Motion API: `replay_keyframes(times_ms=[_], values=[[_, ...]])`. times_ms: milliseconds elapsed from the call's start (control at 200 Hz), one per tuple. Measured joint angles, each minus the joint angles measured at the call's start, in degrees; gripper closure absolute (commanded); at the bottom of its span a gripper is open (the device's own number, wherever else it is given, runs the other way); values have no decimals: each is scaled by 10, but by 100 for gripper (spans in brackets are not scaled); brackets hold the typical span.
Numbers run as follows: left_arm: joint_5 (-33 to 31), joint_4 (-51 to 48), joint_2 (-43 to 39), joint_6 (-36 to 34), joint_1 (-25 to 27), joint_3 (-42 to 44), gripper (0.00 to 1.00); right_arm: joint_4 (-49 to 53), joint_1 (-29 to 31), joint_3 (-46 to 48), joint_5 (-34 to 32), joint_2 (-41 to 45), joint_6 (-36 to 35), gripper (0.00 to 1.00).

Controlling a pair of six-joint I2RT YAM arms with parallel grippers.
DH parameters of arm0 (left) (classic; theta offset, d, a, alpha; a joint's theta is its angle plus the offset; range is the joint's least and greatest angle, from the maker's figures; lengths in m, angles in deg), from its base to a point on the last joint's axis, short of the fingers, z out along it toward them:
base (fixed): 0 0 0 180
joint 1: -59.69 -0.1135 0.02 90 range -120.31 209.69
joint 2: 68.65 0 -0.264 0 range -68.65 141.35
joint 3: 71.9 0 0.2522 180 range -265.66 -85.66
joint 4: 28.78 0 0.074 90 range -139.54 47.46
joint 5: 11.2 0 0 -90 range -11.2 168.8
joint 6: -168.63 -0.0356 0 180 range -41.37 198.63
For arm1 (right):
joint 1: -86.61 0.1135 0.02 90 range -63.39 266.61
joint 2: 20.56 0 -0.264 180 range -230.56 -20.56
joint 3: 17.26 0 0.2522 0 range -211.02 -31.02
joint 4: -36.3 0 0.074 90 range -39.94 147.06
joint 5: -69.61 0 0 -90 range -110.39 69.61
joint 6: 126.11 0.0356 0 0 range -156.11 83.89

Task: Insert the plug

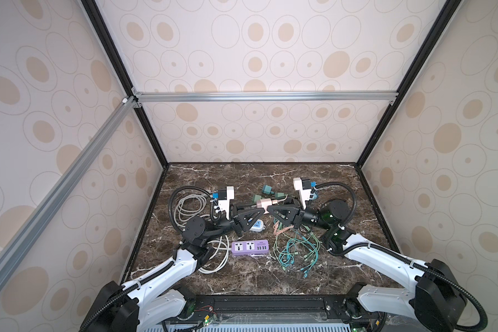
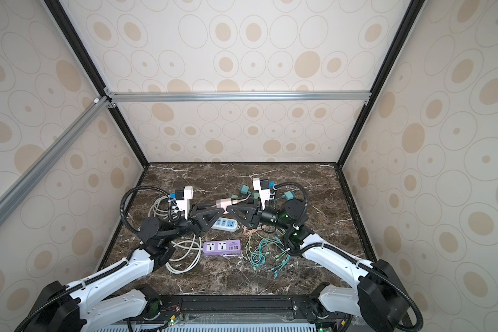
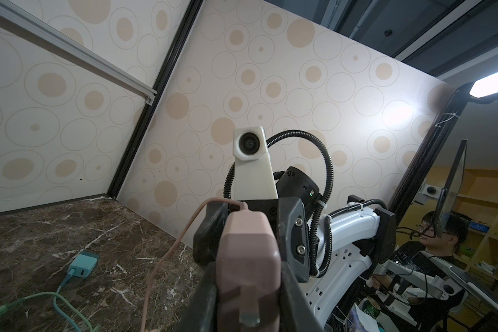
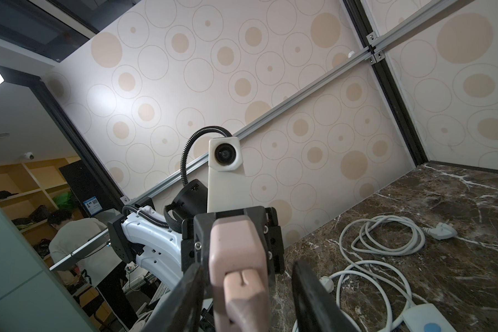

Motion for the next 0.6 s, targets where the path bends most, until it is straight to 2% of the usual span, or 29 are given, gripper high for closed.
replay_keyframes(times_ms=[600], values=[[0,24,2,8,0,7,100,-17,7,-6,16,-10,3,71]])
